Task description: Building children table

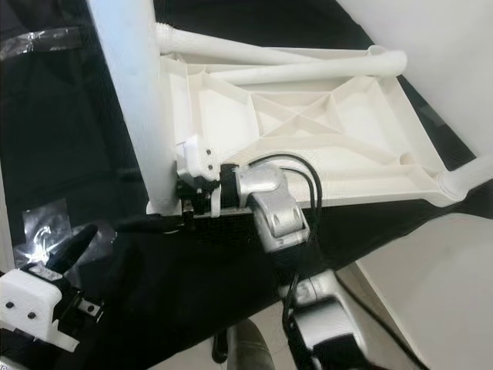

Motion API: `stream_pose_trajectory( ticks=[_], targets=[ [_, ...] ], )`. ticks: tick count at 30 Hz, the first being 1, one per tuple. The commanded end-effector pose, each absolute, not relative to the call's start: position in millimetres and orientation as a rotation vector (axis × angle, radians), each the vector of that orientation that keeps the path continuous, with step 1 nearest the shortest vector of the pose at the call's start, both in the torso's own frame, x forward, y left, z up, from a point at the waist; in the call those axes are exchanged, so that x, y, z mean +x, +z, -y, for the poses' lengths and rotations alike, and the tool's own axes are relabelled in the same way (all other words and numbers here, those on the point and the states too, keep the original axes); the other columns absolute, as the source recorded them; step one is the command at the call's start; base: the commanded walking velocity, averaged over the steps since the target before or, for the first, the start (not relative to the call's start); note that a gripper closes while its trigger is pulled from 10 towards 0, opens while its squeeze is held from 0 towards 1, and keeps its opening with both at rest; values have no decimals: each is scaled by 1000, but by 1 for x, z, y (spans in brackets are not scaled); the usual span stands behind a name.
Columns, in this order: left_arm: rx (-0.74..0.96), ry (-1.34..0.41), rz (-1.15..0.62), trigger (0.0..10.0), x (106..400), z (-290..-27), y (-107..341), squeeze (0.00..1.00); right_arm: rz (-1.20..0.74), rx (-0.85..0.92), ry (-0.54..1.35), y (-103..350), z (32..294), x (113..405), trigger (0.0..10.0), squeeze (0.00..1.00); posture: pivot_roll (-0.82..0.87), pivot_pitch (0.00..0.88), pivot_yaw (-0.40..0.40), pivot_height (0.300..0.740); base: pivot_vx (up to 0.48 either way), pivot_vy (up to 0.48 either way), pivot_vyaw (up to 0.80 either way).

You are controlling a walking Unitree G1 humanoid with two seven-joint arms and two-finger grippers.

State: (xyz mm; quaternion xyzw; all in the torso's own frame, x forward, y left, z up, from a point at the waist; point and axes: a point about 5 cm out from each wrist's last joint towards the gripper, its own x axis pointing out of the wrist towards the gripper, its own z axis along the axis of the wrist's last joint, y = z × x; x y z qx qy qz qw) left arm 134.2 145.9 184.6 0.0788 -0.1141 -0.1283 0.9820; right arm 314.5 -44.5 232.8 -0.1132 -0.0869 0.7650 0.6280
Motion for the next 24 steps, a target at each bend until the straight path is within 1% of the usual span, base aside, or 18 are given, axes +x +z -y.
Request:
stream_pose_trajectory(
  ticks=[1,2,3,4,5,13,18,19,20,21,22,23,24],
  targets=[
    [167,-285,201,10000,133,-143,180,0,148,-233,1785,227,46,321,9608,0,326,286,-140,740,0,0,0],
    [167,-285,201,10000,133,-143,180,0,148,-233,1785,227,46,321,9608,0,326,286,-140,740,0,0,0],
    [168,-292,203,10000,133,-142,181,0,136,-213,1787,228,46,325,1373,0,326,287,-140,740,0,0,0],
    [169,-296,204,10000,133,-141,181,0,129,-201,1789,228,46,327,1373,0,325,286,-139,740,0,0,0],
    [169,-300,206,10000,132,-140,182,0,119,-183,1802,227,46,329,0,0,327,285,-137,740,0,0,0],
    [173,-309,212,10000,133,-138,183,0,83,-160,1865,215,54,329,0,0,320,288,-138,740,0,0,0],
    [169,-327,212,10000,135,-136,182,0,89,-156,1823,212,61,333,0,0,303,288,-135,740,0,0,0],
    [168,-330,213,10000,135,-135,182,0,100,-154,1784,211,65,334,0,0,300,291,-137,740,0,0,0],
    [168,-329,212,10000,134,-136,183,0,114,-159,1706,207,68,334,0,0,291,300,-144,740,0,0,0],
    [168,-329,212,10000,134,-136,183,0,114,-159,1706,207,68,334,0,0,291,300,-144,740,0,0,0],
    [169,-325,207,10000,133,-137,182,0,125,-144,1554,200,70,333,0,0,284,307,-150,740,0,0,0],
    [169,-325,207,10000,133,-137,182,0,125,-144,1554,200,70,333,0,0,284,307,-150,740,0,0,0],
    [170,-322,203,10000,132,-138,182,0,130,-134,1445,196,72,332,0,0,284,307,-150,740,0,0,0]
  ],
)
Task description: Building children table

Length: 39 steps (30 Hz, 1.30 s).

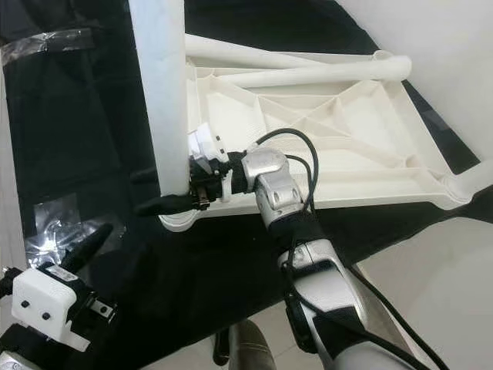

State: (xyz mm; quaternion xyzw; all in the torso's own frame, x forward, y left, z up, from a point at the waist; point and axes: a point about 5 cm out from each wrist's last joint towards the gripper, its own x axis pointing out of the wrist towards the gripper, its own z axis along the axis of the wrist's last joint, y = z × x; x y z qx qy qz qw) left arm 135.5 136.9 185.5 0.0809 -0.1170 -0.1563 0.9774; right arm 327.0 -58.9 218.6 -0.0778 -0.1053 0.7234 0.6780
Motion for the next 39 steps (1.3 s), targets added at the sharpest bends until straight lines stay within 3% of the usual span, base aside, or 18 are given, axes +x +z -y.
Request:
stream_pose_trajectory(
  ticks=[1,2,4,5,12,13,14,16,17,18,21,23,24,31,34,39],
  targets=[
    [167,-322,194,10000,130,-139,182,0,18,-146,1132,167,69,320,0,0,259,331,-141,740,0,0,0],
    [165,-323,187,10000,129,-140,182,0,-50,-169,894,150,72,310,0,0,259,331,-141,740,0,0,0],
    [165,-323,187,10000,129,-140,182,0,-50,-169,894,150,72,310,0,0,259,331,-141,740,0,0,0],
    [159,-331,182,10000,129,-140,182,0,-74,-173,810,140,70,291,0,0,246,338,-121,740,0,0,0],
    [146,-359,180,10000,133,-136,180,0,-23,-167,829,146,63,289,0,0,237,309,-114,740,0,0,0],
    [147,-356,184,10000,134,-136,180,0,-15,-171,840,148,61,293,3216,0,239,307,-115,740,0,0,0],
    [149,-352,186,10000,135,-137,180,0,-2,-172,851,150,60,298,10000,0,242,300,-116,740,0,0,0],
    [149,-352,186,10000,135,-137,180,0,-2,-172,851,150,60,298,10000,0,242,300,-116,740,0,0,0],
    [152,-349,187,10000,135,-137,180,0,18,-141,887,155,58,302,10000,1000,244,299,-116,740,0,0,0],
    [152,-349,187,10000,135,-137,180,0,18,-141,887,155,58,302,10000,1000,244,299,-116,740,0,0,0],
    [156,-346,188,10000,137,-137,179,0,161,-40,1149,193,57,320,10000,1000,253,287,-121,740,0,0,0],
    [156,-346,188,10000,137,-137,179,0,161,-40,1149,193,57,320,10000,1000,253,287,-121,740,0,0,0],
    [157,-346,190,10000,138,-137,179,0,221,-55,1319,214,60,327,10000,0,261,284,-124,740,0,0,0],
    [160,-351,188,10000,138,-136,178,0,175,-123,1507,214,58,323,10000,0,274,276,-128,740,0,0,0],
    [163,-357,184,10000,137,-135,177,0,135,-144,1727,220,45,322,10000,0,294,265,-131,740,0,0,0],
    [166,-357,183,10000,137,-135,177,0,141,-137,1755,227,39,326,10000,0,301,267,-130,740,0,0,0]
  ],
)
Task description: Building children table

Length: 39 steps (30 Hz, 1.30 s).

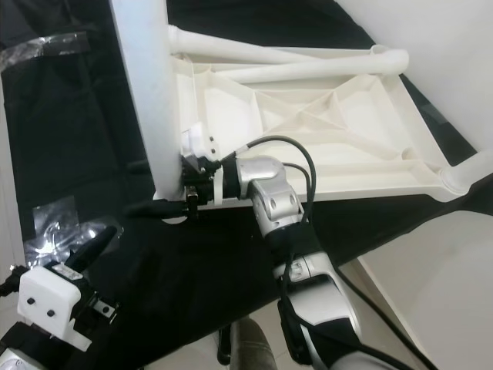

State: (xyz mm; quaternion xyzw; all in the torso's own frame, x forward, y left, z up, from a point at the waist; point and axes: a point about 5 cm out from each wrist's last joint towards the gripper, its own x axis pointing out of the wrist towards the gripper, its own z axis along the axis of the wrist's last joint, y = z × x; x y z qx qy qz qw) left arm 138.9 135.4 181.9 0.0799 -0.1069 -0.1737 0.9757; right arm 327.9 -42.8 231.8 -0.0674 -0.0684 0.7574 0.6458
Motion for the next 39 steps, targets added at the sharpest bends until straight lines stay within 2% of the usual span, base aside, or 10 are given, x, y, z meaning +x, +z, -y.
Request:
stream_pose_trajectory(
  ticks=[1,13,18,23,31,32,36,37,38,39],
  targets=[
    [167,-356,183,10000,137,-135,177,0,145,-132,1765,230,36,327,0,0,301,267,-130,740,0,0,0],
    [169,-358,181,10000,137,-134,177,0,128,-107,1851,231,39,334,0,0,296,278,-130,740,0,0,0],
    [163,-367,178,10000,136,-132,177,0,174,-165,1649,223,63,338,0,0,269,294,-136,740,0,0,0],
    [160,-381,164,10000,133,-133,176,0,-17,-34,696,164,72,328,0,0,241,310,-140,740,0,0,0],
    [158,-396,168,10000,136,-131,176,0,32,-41,791,161,41,309,0,0,235,311,-140,740,0,0,0],
    [160,-392,168,10000,136,-132,176,0,40,-46,792,163,42,312,10000,0,237,311,-142,740,0,0,0],
    [166,-377,171,10000,136,-134,176,0,55,-57,803,169,40,315,10000,0,242,305,-143,740,0,0,0],
    [169,-370,174,10000,136,-135,176,0,75,-44,917,176,33,311,10000,514,243,302,-144,740,0,0,0],
    [171,-365,176,10000,137,-136,177,0,89,-35,1001,181,29,308,10000,514,245,300,-144,740,0,0,0],
    [175,-364,179,10000,138,-136,177,0,126,-14,1077,190,26,309,10000,1000,249,298,-144,740,0,0,0]
  ],
)
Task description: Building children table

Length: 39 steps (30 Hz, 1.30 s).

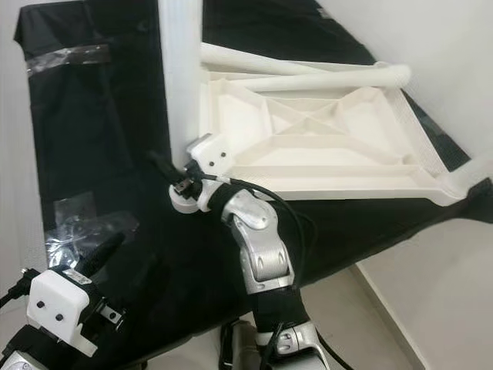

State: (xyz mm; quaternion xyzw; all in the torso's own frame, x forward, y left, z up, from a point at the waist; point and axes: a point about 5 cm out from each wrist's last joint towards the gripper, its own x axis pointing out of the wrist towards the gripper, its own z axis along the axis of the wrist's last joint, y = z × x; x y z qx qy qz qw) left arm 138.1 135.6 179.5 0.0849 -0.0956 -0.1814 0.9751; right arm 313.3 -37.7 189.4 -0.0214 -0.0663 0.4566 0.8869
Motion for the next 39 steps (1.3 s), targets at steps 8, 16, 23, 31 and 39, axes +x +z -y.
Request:
stream_pose_trajectory(
  ticks=[8,16,23,31,39],
  targets=[
    [190,-357,189,10000,140,-136,179,0,170,-205,1448,205,31,315,10000,0,268,290,-150,740,0,0,0],
    [200,-349,191,10000,140,-137,179,0,172,-214,1683,231,28,335,10000,0,295,288,-157,740,0,0,0],
    [204,-345,190,10000,139,-137,180,0,160,-171,1807,240,24,337,0,0,298,289,-157,740,0,0,0],
    [206,-346,186,10000,138,-136,179,0,140,-175,1862,233,29,338,0,0,294,291,-153,740,0,0,0],
    [207,-346,181,10000,137,-136,178,0,198,-177,1411,223,44,354,0,0,288,298,-176,740,0,0,0]
  ],
)
